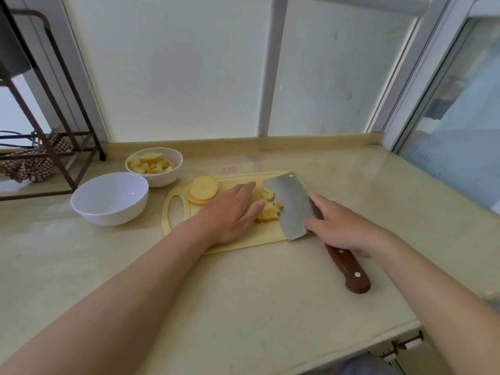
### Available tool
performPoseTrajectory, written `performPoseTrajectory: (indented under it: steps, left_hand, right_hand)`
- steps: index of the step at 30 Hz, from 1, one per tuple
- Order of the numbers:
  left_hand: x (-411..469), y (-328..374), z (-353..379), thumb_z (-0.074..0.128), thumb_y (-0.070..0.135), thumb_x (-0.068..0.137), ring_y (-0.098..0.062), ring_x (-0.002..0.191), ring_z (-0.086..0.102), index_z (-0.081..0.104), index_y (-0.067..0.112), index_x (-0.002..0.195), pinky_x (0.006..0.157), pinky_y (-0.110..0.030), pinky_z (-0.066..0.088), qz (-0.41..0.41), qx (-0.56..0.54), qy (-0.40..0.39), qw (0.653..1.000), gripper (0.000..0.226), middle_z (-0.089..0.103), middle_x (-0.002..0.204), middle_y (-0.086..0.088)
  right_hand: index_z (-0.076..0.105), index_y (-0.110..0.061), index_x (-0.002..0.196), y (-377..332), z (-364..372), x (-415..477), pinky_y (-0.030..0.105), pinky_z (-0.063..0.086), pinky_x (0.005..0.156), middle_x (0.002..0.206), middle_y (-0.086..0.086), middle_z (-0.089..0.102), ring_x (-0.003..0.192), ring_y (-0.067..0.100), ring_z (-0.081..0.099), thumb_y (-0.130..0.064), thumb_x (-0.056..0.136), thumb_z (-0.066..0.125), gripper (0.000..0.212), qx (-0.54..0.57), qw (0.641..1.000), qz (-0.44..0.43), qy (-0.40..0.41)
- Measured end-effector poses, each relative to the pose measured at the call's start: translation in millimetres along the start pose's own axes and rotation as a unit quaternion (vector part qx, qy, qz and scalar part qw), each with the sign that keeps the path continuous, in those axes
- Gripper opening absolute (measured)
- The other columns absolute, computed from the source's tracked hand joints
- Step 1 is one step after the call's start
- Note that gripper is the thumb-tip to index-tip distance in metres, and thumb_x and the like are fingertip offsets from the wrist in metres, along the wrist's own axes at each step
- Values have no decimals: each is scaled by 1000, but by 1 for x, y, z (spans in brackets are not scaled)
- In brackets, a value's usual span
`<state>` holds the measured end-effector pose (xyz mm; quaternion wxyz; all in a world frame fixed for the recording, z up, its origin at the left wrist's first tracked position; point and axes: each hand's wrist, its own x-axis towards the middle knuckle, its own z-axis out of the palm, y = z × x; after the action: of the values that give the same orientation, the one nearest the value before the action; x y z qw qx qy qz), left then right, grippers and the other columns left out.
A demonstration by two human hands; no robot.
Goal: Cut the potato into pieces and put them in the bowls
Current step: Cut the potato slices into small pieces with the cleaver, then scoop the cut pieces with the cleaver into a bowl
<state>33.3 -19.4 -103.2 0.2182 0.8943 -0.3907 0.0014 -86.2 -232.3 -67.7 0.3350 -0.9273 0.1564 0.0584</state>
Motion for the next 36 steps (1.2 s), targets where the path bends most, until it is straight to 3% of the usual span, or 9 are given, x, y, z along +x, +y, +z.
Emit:
performPoseTrajectory:
  steps: [4,8,12,21,24,27,32,34,36]
  left_hand:
    - [1,2,1,22,53,102,-24,145,27,14,10,155,116,-37,26,10,36,-23,999,68,25,160,-7]
    - [5,-1,5,19,51,103,-29,140,36,19,10,153,114,-41,28,27,63,-25,997,64,35,154,-10]
    - [7,-4,8,15,53,101,-29,136,40,22,10,150,112,-42,29,32,79,-32,996,66,39,151,-11]
    - [10,-10,13,16,52,101,-23,141,34,24,15,150,113,-42,29,56,66,-19,996,62,34,155,-5]
    - [9,-9,14,17,51,102,-22,138,38,29,19,147,110,-40,32,67,61,-11,996,57,40,151,-2]
    - [8,-7,12,21,48,103,-23,137,39,28,19,148,109,-36,31,65,42,-15,997,55,42,150,-3]
    - [4,2,0,25,50,103,-17,136,40,36,18,147,113,-34,31,9,-106,27,994,55,44,149,-2]
    - [5,9,-3,28,51,102,-11,122,51,54,28,119,110,-39,38,-67,-262,108,957,39,56,130,3]
    - [9,18,-5,28,55,95,-11,119,53,55,33,96,110,-42,39,-150,-373,146,904,35,60,121,5]
  right_hand:
    - [26,-34,159,-3,12,2,33,55,68,121,3,67,88,23,69,-46,102,48,62,-108,994,5,22]
    - [35,-29,149,-3,22,2,33,51,72,114,3,65,94,26,65,-49,103,46,52,-113,993,-1,23]
    - [32,-31,153,-10,31,1,42,54,93,130,3,65,113,29,63,-52,102,46,56,-119,993,-5,26]
    - [42,-44,146,-12,34,-7,40,53,95,117,-13,68,104,18,65,-44,102,52,45,-51,997,-46,43]
    - [40,-43,153,-9,36,-12,34,53,90,116,-16,68,93,18,66,-39,100,55,56,11,997,-36,66]
    - [36,-40,157,-10,37,-14,34,51,93,117,-13,67,100,23,68,-39,100,53,59,1,997,-23,70]
    - [39,-39,152,-15,36,-18,32,42,84,110,-12,61,99,22,57,-38,104,46,48,-44,997,-16,56]
    - [42,-35,146,-15,37,-17,35,44,85,112,-7,67,100,26,60,-38,104,43,42,-64,996,-13,55]
    - [46,-31,137,-16,38,-15,37,47,83,108,-2,68,99,29,62,-38,104,41,34,-76,995,-12,58]
